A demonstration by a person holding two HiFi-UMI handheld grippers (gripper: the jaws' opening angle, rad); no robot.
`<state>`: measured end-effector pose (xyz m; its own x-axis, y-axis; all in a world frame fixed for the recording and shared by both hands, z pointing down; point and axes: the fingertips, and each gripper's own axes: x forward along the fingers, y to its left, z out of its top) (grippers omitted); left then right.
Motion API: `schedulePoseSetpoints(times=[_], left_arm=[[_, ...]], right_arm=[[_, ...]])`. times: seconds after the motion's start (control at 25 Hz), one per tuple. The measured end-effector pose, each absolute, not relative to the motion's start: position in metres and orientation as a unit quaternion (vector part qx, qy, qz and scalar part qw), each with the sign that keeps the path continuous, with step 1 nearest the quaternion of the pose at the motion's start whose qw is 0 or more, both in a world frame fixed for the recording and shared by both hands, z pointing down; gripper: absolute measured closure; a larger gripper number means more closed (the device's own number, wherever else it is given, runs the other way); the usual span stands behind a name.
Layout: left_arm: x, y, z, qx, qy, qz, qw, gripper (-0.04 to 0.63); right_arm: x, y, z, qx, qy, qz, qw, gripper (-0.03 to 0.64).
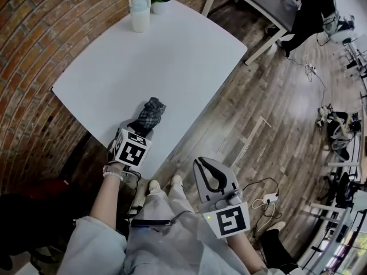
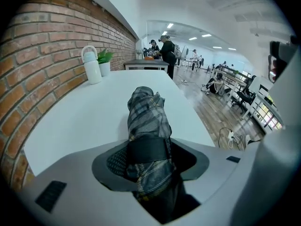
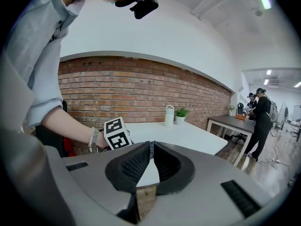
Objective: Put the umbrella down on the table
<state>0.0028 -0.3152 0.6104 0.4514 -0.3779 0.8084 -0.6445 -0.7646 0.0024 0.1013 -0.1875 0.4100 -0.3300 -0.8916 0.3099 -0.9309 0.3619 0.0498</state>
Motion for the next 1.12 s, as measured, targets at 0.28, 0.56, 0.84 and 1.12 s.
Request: schedulePoseSetpoints(times=[0.28, 0.56, 0.84, 1.12], left_arm=[[0.007, -0.318, 0.611, 0.84, -0.307, 0.426, 0.135, 0.321], [0.007, -0.317, 0.586, 0.857, -0.323, 0.379, 0.133, 0.308], [-0.004, -0.312, 0.524, 0.881, -0.359, 0.279, 0.129, 0.35], [-0.033, -0.3, 0.443, 0.876, -0.435, 0.19, 0.087, 0.535]], right_arm=[[0.103, -0.188, 0.414, 0.556, -0.814, 0.077, 0.147, 0.561], [0.101, -0.188, 0.412, 0.552, -0.818, 0.074, 0.147, 0.561], [0.094, -0.189, 0.399, 0.543, -0.826, 0.057, 0.142, 0.561], [0.088, -0.189, 0.377, 0.533, -0.837, 0.03, 0.124, 0.561]])
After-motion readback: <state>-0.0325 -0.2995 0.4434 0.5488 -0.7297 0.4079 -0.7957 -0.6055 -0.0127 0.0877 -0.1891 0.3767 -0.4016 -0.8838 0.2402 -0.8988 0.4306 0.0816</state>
